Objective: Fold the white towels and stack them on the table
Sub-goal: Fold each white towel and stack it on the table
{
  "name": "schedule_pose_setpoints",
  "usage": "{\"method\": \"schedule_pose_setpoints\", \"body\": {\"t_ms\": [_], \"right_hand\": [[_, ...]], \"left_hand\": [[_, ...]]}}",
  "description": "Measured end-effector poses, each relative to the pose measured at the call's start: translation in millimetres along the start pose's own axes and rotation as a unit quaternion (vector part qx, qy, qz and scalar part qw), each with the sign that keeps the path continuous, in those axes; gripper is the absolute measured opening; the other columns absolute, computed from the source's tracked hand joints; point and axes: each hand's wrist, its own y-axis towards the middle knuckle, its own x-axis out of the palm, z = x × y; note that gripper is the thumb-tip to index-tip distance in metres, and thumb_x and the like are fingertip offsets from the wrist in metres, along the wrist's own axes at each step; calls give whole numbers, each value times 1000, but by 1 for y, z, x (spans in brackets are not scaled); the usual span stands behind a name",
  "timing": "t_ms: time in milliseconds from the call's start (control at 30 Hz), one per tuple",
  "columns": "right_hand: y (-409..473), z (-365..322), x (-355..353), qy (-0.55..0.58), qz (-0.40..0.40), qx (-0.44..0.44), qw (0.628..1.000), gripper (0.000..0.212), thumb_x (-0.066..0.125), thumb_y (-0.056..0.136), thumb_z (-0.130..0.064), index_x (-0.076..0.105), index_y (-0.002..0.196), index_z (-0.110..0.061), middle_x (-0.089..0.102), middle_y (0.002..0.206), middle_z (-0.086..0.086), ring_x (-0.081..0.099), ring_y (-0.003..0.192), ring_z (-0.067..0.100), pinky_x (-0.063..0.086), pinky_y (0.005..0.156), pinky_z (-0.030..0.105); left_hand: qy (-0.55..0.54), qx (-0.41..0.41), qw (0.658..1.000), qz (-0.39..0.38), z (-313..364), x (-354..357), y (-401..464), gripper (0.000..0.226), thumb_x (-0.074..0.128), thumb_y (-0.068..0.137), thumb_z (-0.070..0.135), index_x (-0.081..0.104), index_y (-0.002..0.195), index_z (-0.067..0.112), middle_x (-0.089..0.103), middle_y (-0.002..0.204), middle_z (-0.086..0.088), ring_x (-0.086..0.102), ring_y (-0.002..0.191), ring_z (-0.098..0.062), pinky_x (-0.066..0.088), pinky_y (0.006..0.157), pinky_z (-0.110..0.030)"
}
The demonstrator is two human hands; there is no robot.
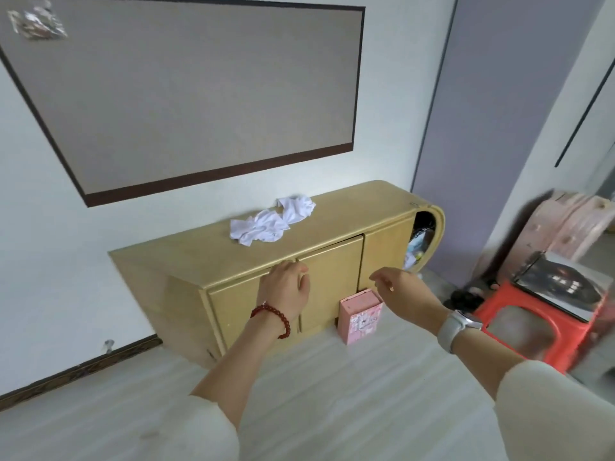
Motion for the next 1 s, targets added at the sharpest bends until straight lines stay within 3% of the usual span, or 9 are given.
{"method": "schedule_pose_setpoints", "body": {"t_ms": [167,333,567,733,867,1000], "right_hand": [[116,64,17,20,-13,36,999,27,41,93,-11,62,111,-10,66,107,6,60,95,22,44,77,26],[245,105,59,56,-66,44,995,25,45,92,-11,64,109,-10,68,103,6,61,93,20,43,78,23],[390,112,128,79,-160,15,984,25,45,91,-9,64,108,-8,70,99,8,62,90,22,44,79,26],[471,112,178,98,-194,13,976,24,46,91,-8,65,106,-8,69,100,7,61,91,22,42,78,25],[532,113,218,103,-227,22,968,25,46,90,-7,65,106,-8,69,100,9,61,93,24,43,81,28],[588,116,255,91,-260,49,960,26,46,88,-9,65,106,-12,70,100,7,61,95,25,44,81,29]], "left_hand": [[-10,17,999,-26,-7,65,118,28,43,94,23,56,117,18,56,121,2,50,114,-15,37,98,-31],[-15,-62,997,-53,-49,116,230,26,44,93,20,57,116,19,56,120,1,51,111,-15,39,94,-29],[3,-154,984,-88,-126,164,337,29,43,92,16,57,118,18,53,122,0,48,113,-18,39,95,-30],[52,-183,970,-150,-186,204,390,32,39,93,12,54,120,18,51,124,0,48,111,-19,42,92,-31],[154,-193,953,-178,-225,229,458,41,37,89,1,43,127,16,46,125,-5,46,112,-21,42,90,-30],[230,-164,937,-204,-262,245,522,54,48,83,0,33,132,19,36,127,-9,40,112,-25,39,87,-32]]}}
